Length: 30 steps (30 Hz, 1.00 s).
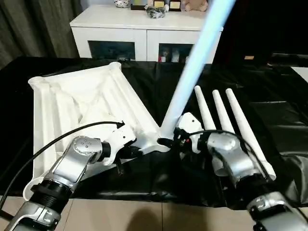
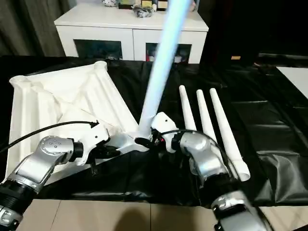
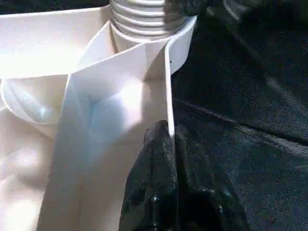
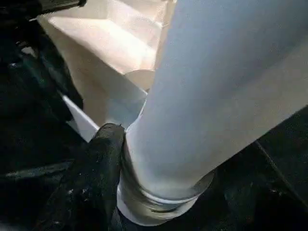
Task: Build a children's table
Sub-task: Insert table leg to table base
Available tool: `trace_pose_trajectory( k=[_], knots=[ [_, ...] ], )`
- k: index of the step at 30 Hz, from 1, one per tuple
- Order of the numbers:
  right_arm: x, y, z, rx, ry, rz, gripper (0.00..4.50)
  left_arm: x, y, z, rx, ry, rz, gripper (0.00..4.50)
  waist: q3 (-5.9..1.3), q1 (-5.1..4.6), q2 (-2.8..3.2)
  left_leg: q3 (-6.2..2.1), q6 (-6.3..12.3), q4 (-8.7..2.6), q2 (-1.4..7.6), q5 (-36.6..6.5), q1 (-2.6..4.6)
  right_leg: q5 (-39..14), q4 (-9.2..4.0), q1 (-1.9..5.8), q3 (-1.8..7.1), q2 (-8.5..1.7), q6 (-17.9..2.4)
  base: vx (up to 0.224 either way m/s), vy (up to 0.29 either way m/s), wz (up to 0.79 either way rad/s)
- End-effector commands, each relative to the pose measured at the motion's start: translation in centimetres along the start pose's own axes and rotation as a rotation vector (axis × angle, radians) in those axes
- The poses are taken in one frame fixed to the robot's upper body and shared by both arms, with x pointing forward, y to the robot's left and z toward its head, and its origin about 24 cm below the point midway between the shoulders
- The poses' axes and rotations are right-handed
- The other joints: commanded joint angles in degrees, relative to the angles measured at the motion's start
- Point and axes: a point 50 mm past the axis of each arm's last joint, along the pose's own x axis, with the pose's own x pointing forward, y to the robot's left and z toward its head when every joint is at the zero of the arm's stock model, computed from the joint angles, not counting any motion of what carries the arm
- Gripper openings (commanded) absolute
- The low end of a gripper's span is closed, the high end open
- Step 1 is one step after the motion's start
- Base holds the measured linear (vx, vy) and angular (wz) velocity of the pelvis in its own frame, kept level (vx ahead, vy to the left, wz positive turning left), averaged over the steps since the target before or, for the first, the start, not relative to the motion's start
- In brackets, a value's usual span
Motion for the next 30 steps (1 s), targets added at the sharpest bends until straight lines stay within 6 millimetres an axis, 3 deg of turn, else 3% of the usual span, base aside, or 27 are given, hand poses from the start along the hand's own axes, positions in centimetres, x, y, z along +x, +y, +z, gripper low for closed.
trace_pose_trajectory(
  k=[1,13,16,18,20,23,24,25,26,27,28,29,30],
  knots=[
    [0.6,4.5,-5.6,0.124,0.296,0.272,2.49,0.5,-0.7,0.7,0.037,-0.010,-0.036,0.00,-1.63,-0.51,0.51,-0.80,-0.52,-5.10,2.25,-20.84,0.47,-13.48,-4.62,1.15,2.29,-3.08,-12.30,0.000,0.000,0.00],
    [0.7,4.8,-6.7,0.150,0.335,0.233,2.49,0.4,-0.6,0.3,0.034,-0.003,-0.032,0.00,-1.70,-0.62,0.19,-0.87,-1.10,-5.36,2.28,-22.38,0.45,-15.27,-4.95,0.86,2.42,-3.16,-11.08,0.000,0.000,0.00],
    [1.2,4.6,-6.9,0.181,0.338,0.148,2.49,0.3,-0.1,0.2,0.013,0.003,-0.007,0.00,-1.67,-0.66,0.23,-0.97,-1.39,-5.53,2.29,-22.88,0.45,-16.23,-5.05,0.76,2.43,-3.18,-10.64,0.000,0.000,0.00],
    [1.8,4.1,-6.9,0.241,0.337,0.019,2.49,0.9,0.6,0.0,-0.055,0.007,0.067,0.00,-1.27,-0.97,0.32,-1.02,-2.04,-5.69,2.09,-25.55,0.58,-21.01,-5.63,0.32,2.38,-3.22,-9.80,0.000,0.000,0.00],
    [2.1,3.9,-7.0,0.263,0.339,-0.027,2.49,1.1,0.8,-0.1,-0.083,0.011,0.095,0.00,-0.79,-1.62,0.12,-1.54,-3.16,-5.70,1.94,-31.75,1.58,-31.49,-6.67,-0.50,2.23,-3.30,-6.87,-0.032,-0.007,-0.01],
    [2.8,3.4,-6.8,0.344,0.341,-0.161,2.48,2.2,1.0,0.2,-0.137,0.033,0.163,0.00,-0.38,-2.15,0.12,-2.31,-3.19,-5.55,1.66,-36.30,2.47,-41.92,-8.10,-1.44,1.52,-3.44,-2.62,-0.021,0.000,-0.01],
    [2.9,3.4,-6.8,0.355,0.341,-0.176,2.48,2.4,1.0,0.3,-0.145,0.033,0.172,0.00,-0.38,-2.15,0.12,-2.31,-3.19,-5.55,1.66,-36.30,2.47,-41.92,-8.10,-1.44,1.52,-3.44,-2.62,-0.074,0.006,-0.05],
    [3.3,3.3,-6.6,0.393,0.342,-0.223,2.48,3.1,1.1,0.6,-0.174,0.034,0.201,0.00,-0.31,-2.70,0.42,-2.99,-3.56,-5.74,1.61,-39.27,2.74,-43.02,-8.70,-1.18,0.25,-3.30,-1.49,-0.080,0.027,-0.09],
    [3.9,3.0,-6.4,0.444,0.348,-0.318,2.48,4.1,1.1,1.3,-0.222,0.029,0.255,0.00,-0.31,-2.85,0.54,-3.13,-3.66,-5.95,1.62,-40.16,2.71,-42.24,-8.82,-0.94,-0.14,-3.24,-1.32,-0.080,0.027,-0.09],
    [4.3,2.9,-6.3,0.482,0.353,-0.381,2.48,5.0,1.0,2.0,-0.254,0.024,0.295,0.00,-0.18,-3.22,1.36,-3.59,-4.09,-6.54,1.80,-43.80,3.30,-38.51,-9.10,-0.56,-1.47,-2.74,-1.79,-0.078,0.054,-0.11],
    [4.4,2.9,-6.2,0.489,0.354,-0.393,2.48,5.1,1.0,2.1,-0.259,0.023,0.303,0.00,-0.27,-3.51,1.45,-3.86,-4.16,-6.99,1.92,-44.83,2.88,-35.60,-8.79,0.16,-1.79,-2.73,-2.02,-0.069,0.067,-0.12],
    [4.9,2.7,-6.0,0.512,0.363,-0.468,2.48,6.2,0.7,3.0,-0.284,0.013,0.328,0.00,-0.31,-3.60,2.01,-4.21,-4.13,-8.21,2.34,-47.12,2.19,-30.17,-7.99,1.44,-2.12,-2.51,-2.84,-0.069,0.067,-0.12],
    [5.2,2.7,-5.8,0.533,0.372,-0.524,2.48,6.9,0.4,3.7,-0.299,0.005,0.344,0.00,0.26,-3.52,2.35,-3.33,-4.00,-10.12,2.87,-51.00,1.94,-26.22,-6.74,1.86,-3.10,-1.38,-3.92,-0.070,0.053,-0.02]
  ],
)
